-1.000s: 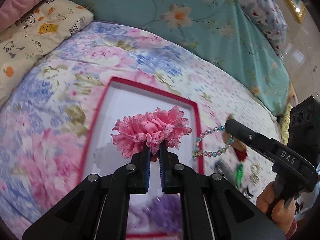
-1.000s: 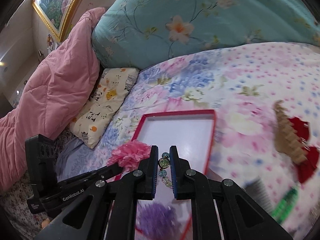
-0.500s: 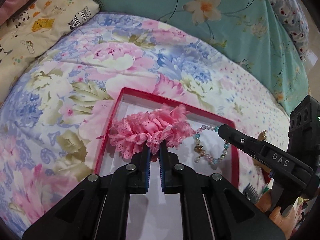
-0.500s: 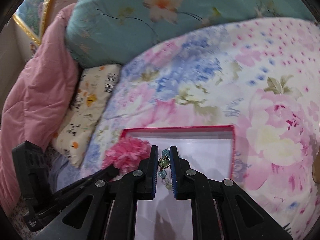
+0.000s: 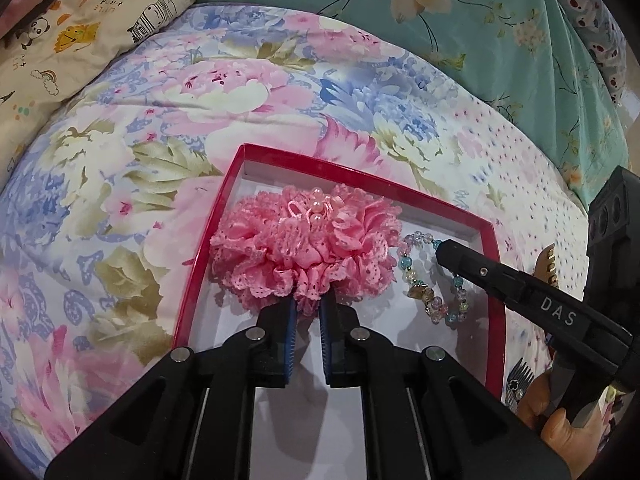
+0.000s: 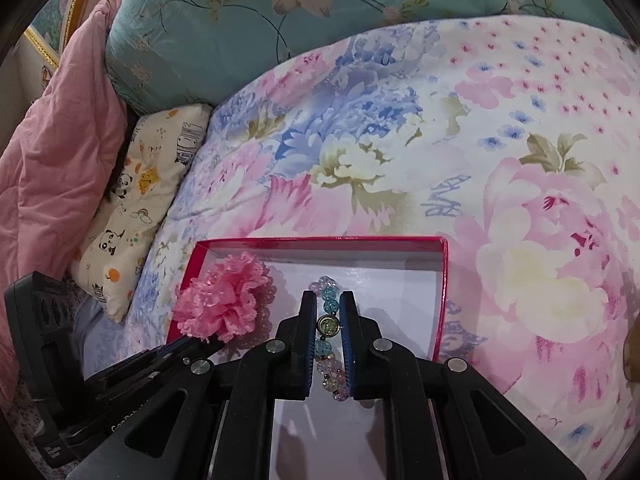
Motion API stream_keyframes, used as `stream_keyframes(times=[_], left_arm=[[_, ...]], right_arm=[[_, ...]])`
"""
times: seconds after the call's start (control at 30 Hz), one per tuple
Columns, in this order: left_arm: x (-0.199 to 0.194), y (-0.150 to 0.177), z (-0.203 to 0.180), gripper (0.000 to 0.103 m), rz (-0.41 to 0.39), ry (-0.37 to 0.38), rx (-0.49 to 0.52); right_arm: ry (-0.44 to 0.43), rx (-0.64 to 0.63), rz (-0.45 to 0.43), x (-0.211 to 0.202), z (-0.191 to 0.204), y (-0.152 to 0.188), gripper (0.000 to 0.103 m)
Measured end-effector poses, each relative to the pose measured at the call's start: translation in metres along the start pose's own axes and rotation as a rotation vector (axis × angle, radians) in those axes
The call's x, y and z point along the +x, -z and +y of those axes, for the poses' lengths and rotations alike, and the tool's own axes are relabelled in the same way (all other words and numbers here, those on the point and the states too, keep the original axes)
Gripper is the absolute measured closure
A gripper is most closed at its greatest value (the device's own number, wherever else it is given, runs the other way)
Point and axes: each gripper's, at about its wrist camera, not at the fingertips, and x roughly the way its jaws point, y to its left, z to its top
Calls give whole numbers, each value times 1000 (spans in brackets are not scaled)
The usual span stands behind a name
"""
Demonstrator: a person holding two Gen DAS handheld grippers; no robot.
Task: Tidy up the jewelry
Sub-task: 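Open both tools to drop scrunchie and bracelet in the tray, then move left tool to pearl-studded black comb while right tool reaches tan claw clip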
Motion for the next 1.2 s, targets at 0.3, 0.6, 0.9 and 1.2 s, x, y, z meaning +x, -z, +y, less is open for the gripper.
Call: stream_keyframes(times=[0.3,0.6,0.9,1.2], left_arm=[[-3,2,3,67,9,-6,-6],[-23,7,1,45,-7,9,-15],[-48,18,-8,34,-24,31,-21],[-68,36,-24,34,-21,74,-24]], right_arm=[[17,-8,2,1,2,-2,85],[-32,3,-28,-21,10,-1,58],[-47,2,-71,-64,11,11,57],[-14,36,-114,-120,-18,38,55]])
